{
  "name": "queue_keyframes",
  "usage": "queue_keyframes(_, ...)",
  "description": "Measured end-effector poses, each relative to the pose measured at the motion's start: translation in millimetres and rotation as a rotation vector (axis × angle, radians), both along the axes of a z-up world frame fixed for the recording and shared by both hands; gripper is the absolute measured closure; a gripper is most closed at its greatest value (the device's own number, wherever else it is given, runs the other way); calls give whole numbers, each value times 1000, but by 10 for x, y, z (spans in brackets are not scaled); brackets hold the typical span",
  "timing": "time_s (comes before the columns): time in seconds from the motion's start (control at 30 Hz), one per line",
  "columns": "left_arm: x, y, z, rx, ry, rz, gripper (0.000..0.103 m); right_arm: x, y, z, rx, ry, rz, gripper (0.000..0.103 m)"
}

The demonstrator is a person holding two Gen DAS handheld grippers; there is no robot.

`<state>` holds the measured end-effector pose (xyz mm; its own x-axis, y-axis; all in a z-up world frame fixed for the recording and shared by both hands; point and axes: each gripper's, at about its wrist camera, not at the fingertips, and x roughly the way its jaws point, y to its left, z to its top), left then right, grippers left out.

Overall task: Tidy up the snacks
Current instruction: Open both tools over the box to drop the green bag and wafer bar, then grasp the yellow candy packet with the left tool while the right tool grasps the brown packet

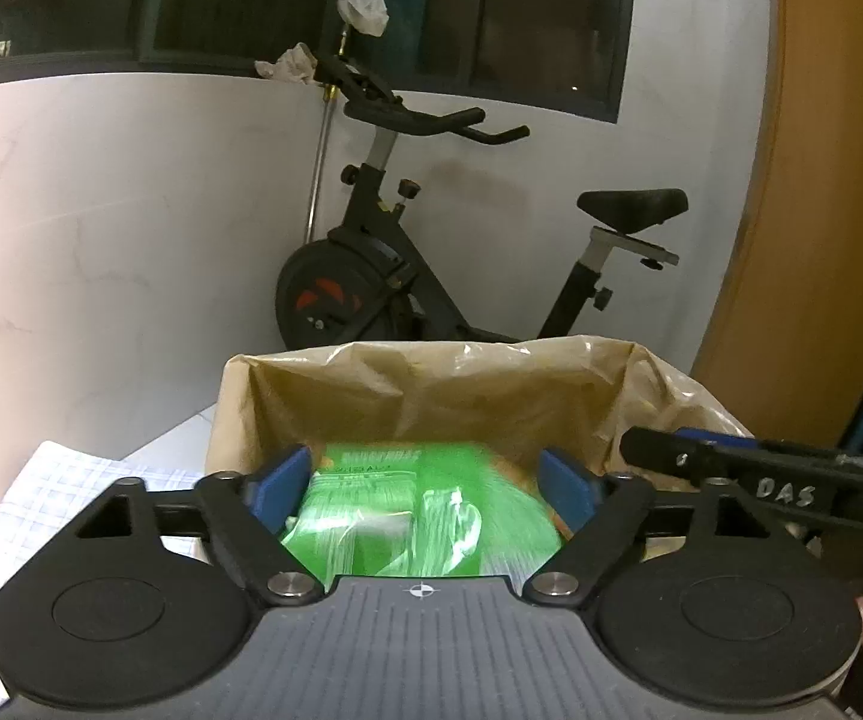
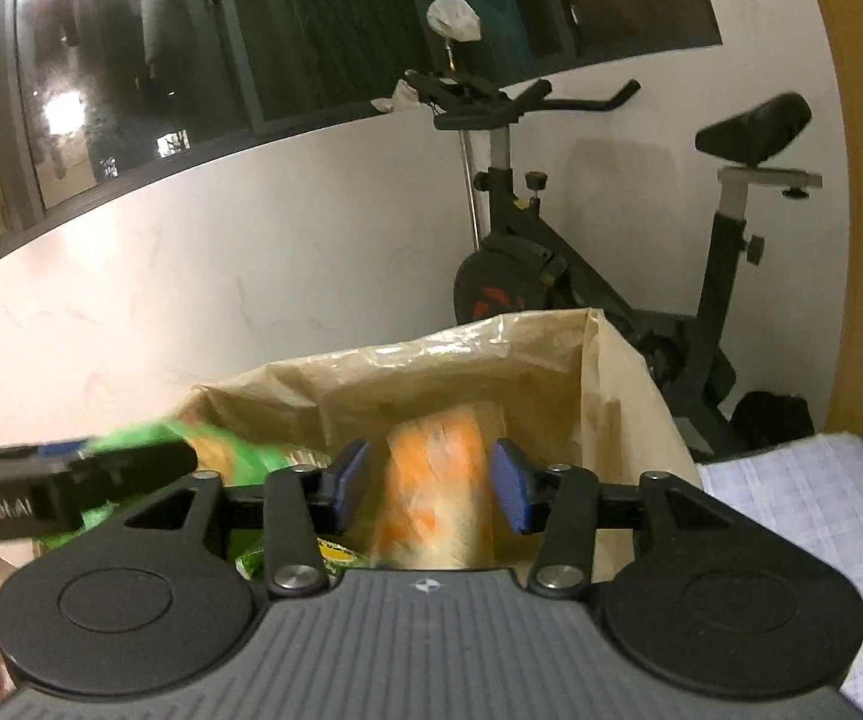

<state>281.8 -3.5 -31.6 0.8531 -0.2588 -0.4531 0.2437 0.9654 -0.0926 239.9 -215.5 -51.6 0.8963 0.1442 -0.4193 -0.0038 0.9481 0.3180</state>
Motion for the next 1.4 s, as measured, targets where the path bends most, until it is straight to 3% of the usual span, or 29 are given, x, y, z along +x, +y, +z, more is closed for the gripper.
queue_keyframes(0.07,-55,98,9,-18,-4,8,14,-64,-22,33,-3,-20,3,38)
queue_keyframes(0.23,-185,383,94,-112,16,7,14,-325,-31,135,-15,-51,64,38)
queue_keyframes(0.63,-931,869,319,-100,-37,12,14,-1261,-185,234,-18,-120,146,38)
queue_keyframes(0.8,-1264,951,133,-37,-44,34,14,-1615,-211,0,-39,-101,151,38)
queue_keyframes(0.93,-1542,918,-97,28,-41,24,15,-1842,-230,-343,-39,-31,150,38)
queue_keyframes(1.2,-1765,718,-729,-25,92,-27,16,-2248,-213,-1076,-117,161,166,38)
queue_keyframes(1.4,-1838,620,-1062,-67,152,-33,16,-2519,-221,-1362,-162,261,227,39)
